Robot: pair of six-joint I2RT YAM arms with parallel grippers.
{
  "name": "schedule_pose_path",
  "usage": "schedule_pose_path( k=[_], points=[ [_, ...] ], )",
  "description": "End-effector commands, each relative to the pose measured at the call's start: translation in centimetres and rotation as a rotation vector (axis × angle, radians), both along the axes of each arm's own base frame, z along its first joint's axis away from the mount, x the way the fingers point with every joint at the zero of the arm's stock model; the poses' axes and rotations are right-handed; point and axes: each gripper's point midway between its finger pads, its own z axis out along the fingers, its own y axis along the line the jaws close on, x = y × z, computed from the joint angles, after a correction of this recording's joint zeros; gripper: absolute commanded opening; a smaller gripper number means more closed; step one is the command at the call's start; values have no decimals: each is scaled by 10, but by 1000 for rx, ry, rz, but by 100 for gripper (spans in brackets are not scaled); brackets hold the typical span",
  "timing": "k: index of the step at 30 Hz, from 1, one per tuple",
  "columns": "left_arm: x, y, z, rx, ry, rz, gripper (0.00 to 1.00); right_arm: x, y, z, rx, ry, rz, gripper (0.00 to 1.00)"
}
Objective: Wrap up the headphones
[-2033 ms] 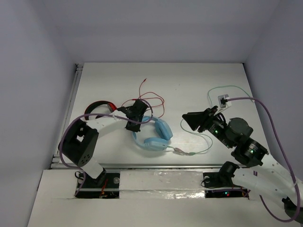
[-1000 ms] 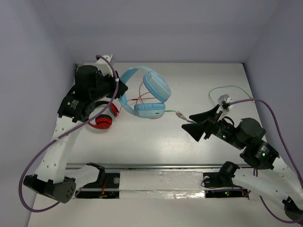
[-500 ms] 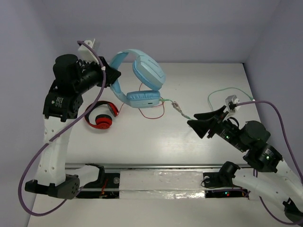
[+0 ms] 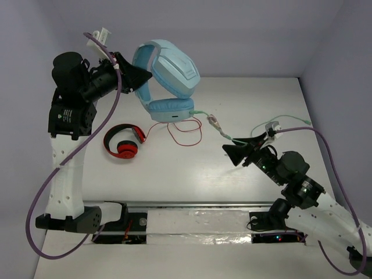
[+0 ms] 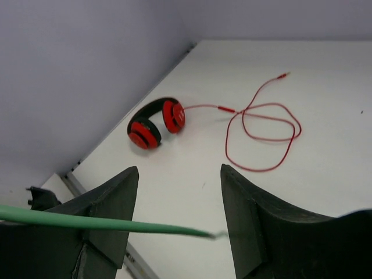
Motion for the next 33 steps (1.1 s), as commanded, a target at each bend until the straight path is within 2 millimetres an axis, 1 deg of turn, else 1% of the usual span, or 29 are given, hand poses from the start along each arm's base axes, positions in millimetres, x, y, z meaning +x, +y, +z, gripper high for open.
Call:
schedule_pose_path(
  k=[1,4,5,7,8,10,11,12,13,14,15,16,17,18,19,20,21,22,23,24,25,26,27,28,29,30,32,33],
  points=[
    [-21,-7,44,-87,-103,-65,0,16,-2,37,77,-155,-67,65],
    [-24,-8,55,-106,-113,-76,0,22,10,26,58,-137,-49,66],
    [-25,-9,59,-116,-115,-78,0,27,15,14,39,-114,-46,66],
    [-27,-11,63,-128,-119,-94,0,30,19,9,57,-102,-52,65],
    [-27,-10,64,-137,-117,-90,0,35,17,3,83,-81,-82,58],
    [-26,-10,67,-147,-122,-87,0,37,17,-4,122,-61,-92,47],
    [-25,-11,66,-154,-112,-87,0,38,17,-9,136,-50,-98,44],
    [-22,-9,65,-166,-101,-79,0,37,18,-18,146,-40,-93,41],
    [-19,-8,67,-173,-111,-70,0,37,21,-24,160,-14,-87,40],
    [-14,-7,61,-177,-95,-56,0,36,24,-29,157,0,-72,38],
    [-11,-6,58,-184,-87,-42,0,37,29,-38,138,33,-61,22],
    [-9,-3,63,-212,-103,-15,0,37,33,-43,139,77,-53,7],
    [6,-2,38,-224,-42,15,0,38,36,-48,130,114,-50,0],
    [11,-3,28,-238,-23,32,0,38,42,-72,61,200,-40,0],
    [18,6,25,-259,-40,104,0,36,49,-70,58,236,-25,0],
    [34,9,-12,-254,35,155,0,39,46,-77,35,269,-57,0],
    [41,14,-26,-254,49,192,0,32,45,-98,-42,343,-68,0],
    [47,22,-35,-253,51,256,0,34,42,-96,-51,363,-97,0],
    [56,27,-62,-221,88,296,0,30,37,-102,-81,390,-115,0],
    [60,33,-72,-196,91,335,0,29,24,-110,-122,418,-162,0],
    [63,43,-83,-166,108,399,0,28,18,-105,-121,418,-183,0],
    [64,49,-94,-138,119,430,0,26,11,-80,-73,384,-193,0],
    [63,52,-101,-91,110,447,0,24,-1,-77,-93,388,-235,0],
    [59,61,-105,-69,108,495,0,24,-8,-65,-85,372,-254,0],
    [58,65,-119,-41,126,511,0,21,-17,-48,-62,344,-267,0],
    [55,68,-125,-4,121,521,0,22,-28,-24,-46,315,-307,0],
    [48,62,-150,63,159,500,0,24,-41,0,-55,266,-347,0],
    [45,59,-162,96,180,487,0,26,-50,27,-38,227,-385,0]
  ],
)
